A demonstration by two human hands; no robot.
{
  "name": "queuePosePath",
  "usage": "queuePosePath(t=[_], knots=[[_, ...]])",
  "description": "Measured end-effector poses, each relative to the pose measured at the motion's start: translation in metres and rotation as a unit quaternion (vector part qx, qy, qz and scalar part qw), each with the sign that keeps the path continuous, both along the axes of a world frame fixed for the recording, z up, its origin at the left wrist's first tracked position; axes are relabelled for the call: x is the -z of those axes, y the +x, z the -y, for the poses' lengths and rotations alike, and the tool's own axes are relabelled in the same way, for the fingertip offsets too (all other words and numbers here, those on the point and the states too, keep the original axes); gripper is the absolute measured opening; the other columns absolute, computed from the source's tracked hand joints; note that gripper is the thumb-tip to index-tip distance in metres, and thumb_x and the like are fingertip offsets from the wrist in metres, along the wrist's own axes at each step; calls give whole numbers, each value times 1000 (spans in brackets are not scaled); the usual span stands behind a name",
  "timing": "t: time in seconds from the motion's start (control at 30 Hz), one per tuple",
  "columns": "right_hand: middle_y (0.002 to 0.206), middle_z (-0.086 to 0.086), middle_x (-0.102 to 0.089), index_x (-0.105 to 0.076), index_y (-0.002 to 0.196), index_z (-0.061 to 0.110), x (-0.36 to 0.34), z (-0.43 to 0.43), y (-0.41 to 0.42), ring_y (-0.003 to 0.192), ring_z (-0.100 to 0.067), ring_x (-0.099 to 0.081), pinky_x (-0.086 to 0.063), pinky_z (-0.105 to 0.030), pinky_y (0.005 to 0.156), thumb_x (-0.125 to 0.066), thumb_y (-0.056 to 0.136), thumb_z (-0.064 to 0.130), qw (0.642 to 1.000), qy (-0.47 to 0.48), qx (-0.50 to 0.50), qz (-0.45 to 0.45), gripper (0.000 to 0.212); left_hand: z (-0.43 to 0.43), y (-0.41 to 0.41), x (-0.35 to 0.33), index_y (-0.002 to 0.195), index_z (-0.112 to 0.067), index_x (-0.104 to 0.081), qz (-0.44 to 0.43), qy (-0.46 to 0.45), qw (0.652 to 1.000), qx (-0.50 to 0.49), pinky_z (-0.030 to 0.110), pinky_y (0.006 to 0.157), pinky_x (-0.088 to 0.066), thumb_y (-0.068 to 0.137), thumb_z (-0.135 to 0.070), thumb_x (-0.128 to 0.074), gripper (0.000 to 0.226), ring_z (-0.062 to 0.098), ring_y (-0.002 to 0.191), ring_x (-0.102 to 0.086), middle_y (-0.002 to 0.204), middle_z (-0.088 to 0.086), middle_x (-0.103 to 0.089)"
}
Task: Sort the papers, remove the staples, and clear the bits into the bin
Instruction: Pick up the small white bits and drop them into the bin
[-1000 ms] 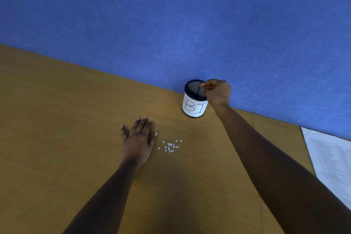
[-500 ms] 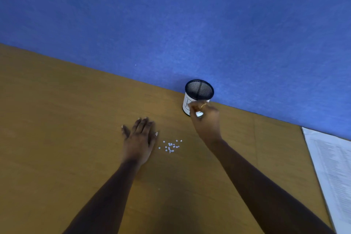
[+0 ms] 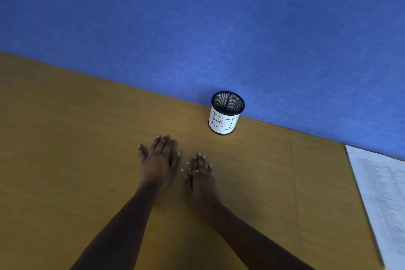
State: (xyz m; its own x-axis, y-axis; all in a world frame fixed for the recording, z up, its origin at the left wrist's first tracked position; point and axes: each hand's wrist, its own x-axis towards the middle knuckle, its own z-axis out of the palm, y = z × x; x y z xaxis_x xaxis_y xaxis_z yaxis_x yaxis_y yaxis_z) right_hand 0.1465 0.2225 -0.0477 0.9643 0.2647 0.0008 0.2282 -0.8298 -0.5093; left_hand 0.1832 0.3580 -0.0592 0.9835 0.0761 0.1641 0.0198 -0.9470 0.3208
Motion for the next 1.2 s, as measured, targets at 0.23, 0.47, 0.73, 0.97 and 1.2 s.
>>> queuePosePath(t=[0.23, 0.47, 0.73, 0.97, 1.2], knots=[[156, -16, -6, -12, 146, 2, -8, 2, 1, 146, -25, -1, 16, -26, 108, 4, 82, 23, 987, -57, -147, -23, 69, -1, 1, 1, 135, -19, -45, -6, -1, 1000, 5, 58, 109, -10, 85, -51, -21, 64, 17, 141, -25, 147, 1, -39], [157, -12, -12, -18, 146, 6, -23, 31, 12, 145, -21, -9, 5, -16, 111, -20, 100, 12, 960, -108, -259, -23, 46, -1, 1, 1, 136, -20, -43, -10, 8, 1000, 5, 58, 110, -10, 87, -54, -20, 64, 16, 141, -24, 147, 0, -38], [123, -13, -61, -58, 122, 2, -30, 45, 23, 112, -27, -57, -54, -32, 85, -32, 91, 16, 948, -140, -286, 22, 43, -1, 0, 0, 136, -19, -44, -8, 6, 1000, 5, 58, 110, -11, 82, -58, -11, 73, 16, 141, -23, 147, 0, -38], [94, -12, -67, -69, 91, 2, -34, 39, 22, 90, -26, -64, -57, -27, 66, -42, 82, 12, 958, -119, -257, 49, 30, 0, 0, 1, 135, -19, -45, -10, 7, 1000, 3, 59, 109, -11, 81, -58, -8, 76, 16, 141, -25, 147, 0, -39], [111, -17, -61, -65, 102, -1, -34, 32, 26, 109, -26, -52, -39, -28, 91, -46, 89, 9, 987, -47, -156, -8, 26, -1, 0, 1, 135, -19, -45, -9, 5, 1000, 3, 59, 108, -13, 81, -58, -9, 77, 17, 140, -26, 146, 0, -40]])
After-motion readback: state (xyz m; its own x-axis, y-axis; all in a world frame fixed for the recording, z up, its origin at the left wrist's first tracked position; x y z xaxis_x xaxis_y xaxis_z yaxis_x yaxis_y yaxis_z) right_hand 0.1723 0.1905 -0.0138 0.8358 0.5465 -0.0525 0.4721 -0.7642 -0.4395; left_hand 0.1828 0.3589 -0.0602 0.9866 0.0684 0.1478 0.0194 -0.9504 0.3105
